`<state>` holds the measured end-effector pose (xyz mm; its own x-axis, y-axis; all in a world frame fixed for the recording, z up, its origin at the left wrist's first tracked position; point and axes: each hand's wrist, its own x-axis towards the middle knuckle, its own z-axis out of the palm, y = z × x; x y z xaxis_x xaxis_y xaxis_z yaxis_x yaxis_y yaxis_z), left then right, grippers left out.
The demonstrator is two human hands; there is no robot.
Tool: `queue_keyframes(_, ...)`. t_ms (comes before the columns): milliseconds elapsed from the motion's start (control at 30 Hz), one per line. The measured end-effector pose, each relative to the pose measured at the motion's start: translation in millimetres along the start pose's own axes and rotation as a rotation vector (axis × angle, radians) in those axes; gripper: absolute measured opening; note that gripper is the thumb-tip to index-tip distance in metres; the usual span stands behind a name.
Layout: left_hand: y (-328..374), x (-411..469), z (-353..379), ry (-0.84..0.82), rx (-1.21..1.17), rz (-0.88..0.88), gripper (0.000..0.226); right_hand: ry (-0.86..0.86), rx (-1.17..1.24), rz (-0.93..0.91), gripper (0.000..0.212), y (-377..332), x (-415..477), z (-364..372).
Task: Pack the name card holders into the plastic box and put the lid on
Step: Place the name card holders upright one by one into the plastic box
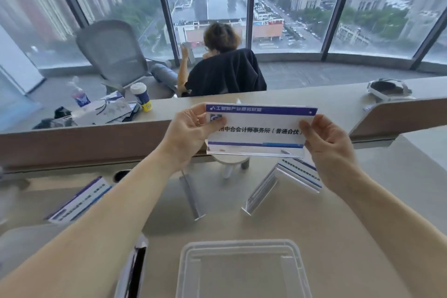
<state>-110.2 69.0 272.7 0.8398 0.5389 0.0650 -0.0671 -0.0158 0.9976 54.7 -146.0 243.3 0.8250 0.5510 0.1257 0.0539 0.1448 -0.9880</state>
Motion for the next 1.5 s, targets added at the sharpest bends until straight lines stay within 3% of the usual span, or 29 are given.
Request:
queue_keyframes(100,22,-25,-39,0.077,0.063,0.025,0.027,-0.067,0.003,-0.024,0.016,-20,-9,49)
queue_keyframes(200,38,-54,-91,0.154,0.217,0.093,0.025,-0.137,0.009,-0.038,0.010,-24,-21,103)
queue_keyframes(433,55,-130,-215,0.347,0.763,0.160,0.041,-0.332,0.090,-0.030,0.012,9,-55,248)
queue_keyframes(567,68,-164,-263,0.248,1.173,0.067,0.050,-0.482,0.065,-0.033,0.011,24,-84,330)
queue_keyframes(667,65,-182,-304,0.109,1.265,-0.123,0.028,-0.523,0.029,-0.037,0.013,41,-109,386)
queue_keyframes(867,27,-209,-399,0.026,1.229,-0.247,0.008,-0.443,-0.103,0.087,0.019,90,-139,480)
queue_keyframes(967,-6,-227,-434,0.101,1.197,-0.307,0.011,-0.319,-0.179,0.349,0.036,122,-161,512)
queue_keyframes(1100,-53,-250,-461,0.211,1.065,-0.433,0.011,-0.364,-0.021,0.799,0.050,157,-205,548)
queue_keyframes(1167,-75,-262,-466,0.247,1.012,-0.493,0.009,-0.375,0.031,0.928,0.050,171,-219,566)
queue_keyframes(1400,-148,-312,-466,0.361,0.857,-0.602,0.027,-0.338,0.043,1.015,0.035,231,-250,605)
queue_keyframes(1500,-173,-336,-463,0.421,0.856,-0.591,0.017,-0.405,-0.016,0.987,0.028,254,-266,614)
